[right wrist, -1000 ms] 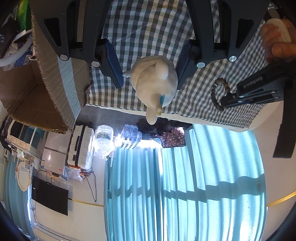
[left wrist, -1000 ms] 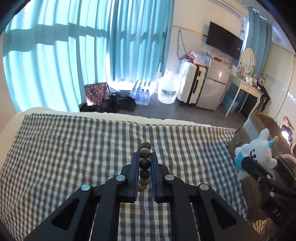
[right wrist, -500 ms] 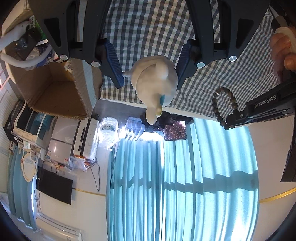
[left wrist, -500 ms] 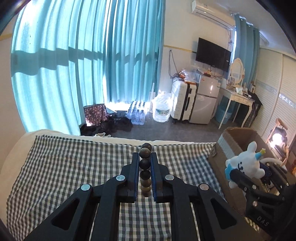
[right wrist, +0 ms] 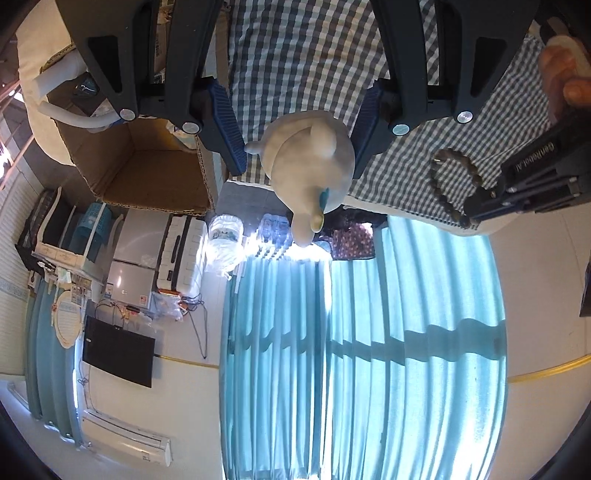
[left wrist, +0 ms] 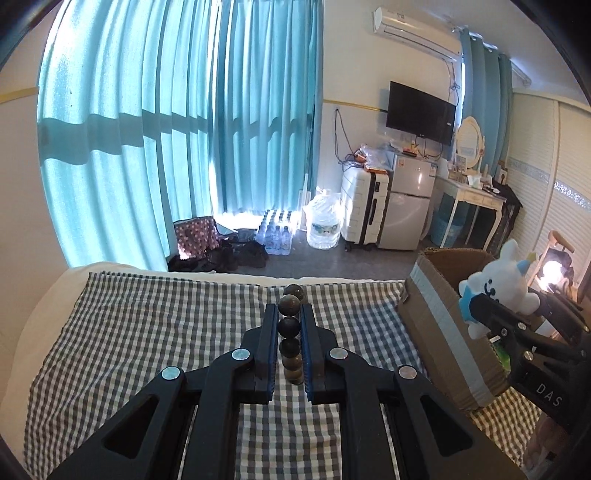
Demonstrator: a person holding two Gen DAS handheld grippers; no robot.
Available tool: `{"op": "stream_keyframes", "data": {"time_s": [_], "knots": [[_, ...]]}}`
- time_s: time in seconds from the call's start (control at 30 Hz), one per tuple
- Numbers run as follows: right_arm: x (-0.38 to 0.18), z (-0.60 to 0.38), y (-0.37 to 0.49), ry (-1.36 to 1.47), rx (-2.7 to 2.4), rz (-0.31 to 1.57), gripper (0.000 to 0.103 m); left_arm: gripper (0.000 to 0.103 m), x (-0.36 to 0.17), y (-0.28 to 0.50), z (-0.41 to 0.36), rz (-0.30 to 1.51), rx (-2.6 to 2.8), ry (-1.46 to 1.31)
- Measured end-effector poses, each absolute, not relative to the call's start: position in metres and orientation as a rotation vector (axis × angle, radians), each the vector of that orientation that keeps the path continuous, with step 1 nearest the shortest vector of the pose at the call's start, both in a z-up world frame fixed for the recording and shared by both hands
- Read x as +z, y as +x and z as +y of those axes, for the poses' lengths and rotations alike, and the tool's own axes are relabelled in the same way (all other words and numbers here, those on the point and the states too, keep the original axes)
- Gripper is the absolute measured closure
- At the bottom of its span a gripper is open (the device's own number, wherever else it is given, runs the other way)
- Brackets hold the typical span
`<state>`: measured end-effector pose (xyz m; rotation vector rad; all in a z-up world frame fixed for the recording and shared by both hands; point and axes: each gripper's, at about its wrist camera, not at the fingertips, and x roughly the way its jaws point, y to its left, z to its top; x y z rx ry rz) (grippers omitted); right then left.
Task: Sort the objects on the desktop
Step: 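Carry white figurine with right tool while left tool carries bead bracelet over box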
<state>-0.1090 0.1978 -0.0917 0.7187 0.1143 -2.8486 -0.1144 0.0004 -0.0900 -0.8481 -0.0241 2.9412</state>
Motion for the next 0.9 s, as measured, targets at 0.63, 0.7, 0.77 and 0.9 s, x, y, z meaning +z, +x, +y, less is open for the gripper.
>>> {"op": "stream_keyframes", "data": {"time_s": [0.63,0.7,0.77,0.9], "knots": [[-0.069,0.275,-0.094,0.628,-2.888,-0.036,0.047,0.092,-0.049,-0.104,0.081,0.003,2.947,-0.762],[-0.066,0.281,-0.093,0.618,-2.893,-0.047,0.047,0.092,-0.045,-0.104,0.088,0.012,2.941,-0.751],[-0.062,0.289,-0.090,0.599,-2.907,-0.062,0.047,0.092,-0.040,-0.104,0.096,0.019,2.938,-0.735],[-0.051,0.307,-0.083,0.549,-2.973,-0.051,0.047,0.092,-0.032,-0.104,0.113,0.010,2.921,-0.688]]}}
